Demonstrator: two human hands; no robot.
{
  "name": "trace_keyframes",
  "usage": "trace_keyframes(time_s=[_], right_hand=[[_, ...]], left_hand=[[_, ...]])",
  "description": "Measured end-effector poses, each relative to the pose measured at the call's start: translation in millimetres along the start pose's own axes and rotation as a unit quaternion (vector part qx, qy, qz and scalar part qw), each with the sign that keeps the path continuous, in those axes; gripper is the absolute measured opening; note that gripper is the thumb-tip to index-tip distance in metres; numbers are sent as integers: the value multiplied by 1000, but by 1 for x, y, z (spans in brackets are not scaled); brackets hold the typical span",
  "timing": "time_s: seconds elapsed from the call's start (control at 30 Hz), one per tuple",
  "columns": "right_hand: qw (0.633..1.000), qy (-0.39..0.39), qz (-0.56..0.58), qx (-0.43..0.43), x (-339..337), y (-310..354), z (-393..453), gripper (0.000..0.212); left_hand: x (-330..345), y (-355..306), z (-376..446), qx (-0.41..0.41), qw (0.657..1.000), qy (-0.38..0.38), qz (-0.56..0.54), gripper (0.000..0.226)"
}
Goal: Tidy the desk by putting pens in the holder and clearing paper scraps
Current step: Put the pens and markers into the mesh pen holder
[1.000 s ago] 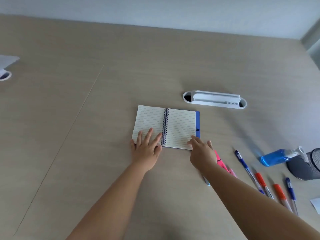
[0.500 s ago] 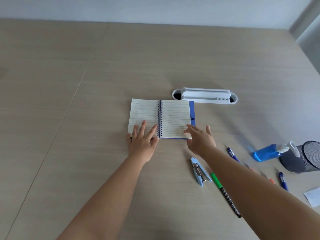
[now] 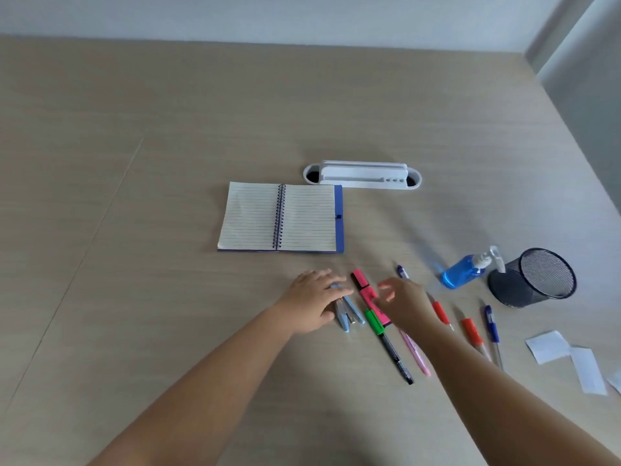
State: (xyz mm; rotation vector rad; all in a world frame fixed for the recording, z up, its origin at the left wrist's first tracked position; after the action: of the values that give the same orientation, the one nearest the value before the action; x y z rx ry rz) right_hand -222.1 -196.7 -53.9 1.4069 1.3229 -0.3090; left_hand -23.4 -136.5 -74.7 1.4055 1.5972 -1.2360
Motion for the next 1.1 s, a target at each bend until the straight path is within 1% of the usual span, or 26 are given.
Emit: trace_keyframes(time_s=[0.07, 0.13, 0.23, 0.27, 0.3, 0.37, 0.43, 0.5, 0.57, 0.63, 0.73, 0.8, 0.83, 0.9, 0.97, 1.1], right_hand=[[1000, 5, -9, -6, 2, 4, 5, 39], [999, -2, -35, -10, 7, 10, 10, 40], [995, -23, -100, -23, 12, 18, 16, 34], [995, -29, -97, -22, 12, 20, 18, 31], [997, -35, -72, -15, 11, 20, 19, 27], [998, -47, 38, 8, 5, 20, 17, 17], [987, -76, 144, 2, -7, 19, 6, 8], [972, -119, 202, -27, -25, 15, -16, 7], [955, -166, 242, -51, -47, 5, -47, 9], [933, -224, 275, -67, -71, -11, -80, 14], [883, -366, 285, -68, -118, -44, -127, 30], [849, -439, 291, -34, -147, -74, -146, 37], [839, -461, 288, -13, -159, -89, -151, 35], [841, -467, 273, 15, -176, -117, -154, 25], [857, -444, 258, 34, -185, -136, -150, 17], [885, -401, 235, 32, -188, -148, -138, 14]], left_hand=[[-4, -2, 4, -15, 1000, 2, -2, 50], [-8, -1, 4, -25, 1000, -13, -13, 40], [-10, 5, -8, -68, 996, -1, -64, 30], [-11, 8, -15, -89, 992, 7, -88, 28], [-12, 11, -22, -108, 987, 10, -117, 27], [-17, 13, -39, -139, 970, -11, -201, 26], [-26, 7, -54, -164, 939, -61, -296, 25], [-36, -9, -61, -180, 907, -116, -362, 27], [-47, -33, -60, -167, 888, -148, -403, 28], [-60, -67, -51, -129, 881, -157, -427, 28], [-82, -128, -34, -35, 898, -156, -410, 31], [-91, -168, -22, 33, 911, -161, -379, 33], [-94, -187, -15, 56, 916, -165, -362, 34], [-96, -220, -1, 80, 927, -185, -316, 33], [-94, -250, 15, 85, 942, -189, -266, 33], [-86, -283, 47, 75, 967, -159, -184, 32]])
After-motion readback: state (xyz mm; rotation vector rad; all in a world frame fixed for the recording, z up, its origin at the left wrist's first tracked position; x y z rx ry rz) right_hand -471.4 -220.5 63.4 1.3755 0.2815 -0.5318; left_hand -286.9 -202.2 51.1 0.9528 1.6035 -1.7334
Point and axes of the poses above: each hand's wrist, its own z-axis towards the middle knuckle, its own x-axis out of the palm, y = z × x, the point moved 2 cm from there along z, towards the middle knuckle, and after that the axes turned 13 degrees about -x, right-handed, at the moved point
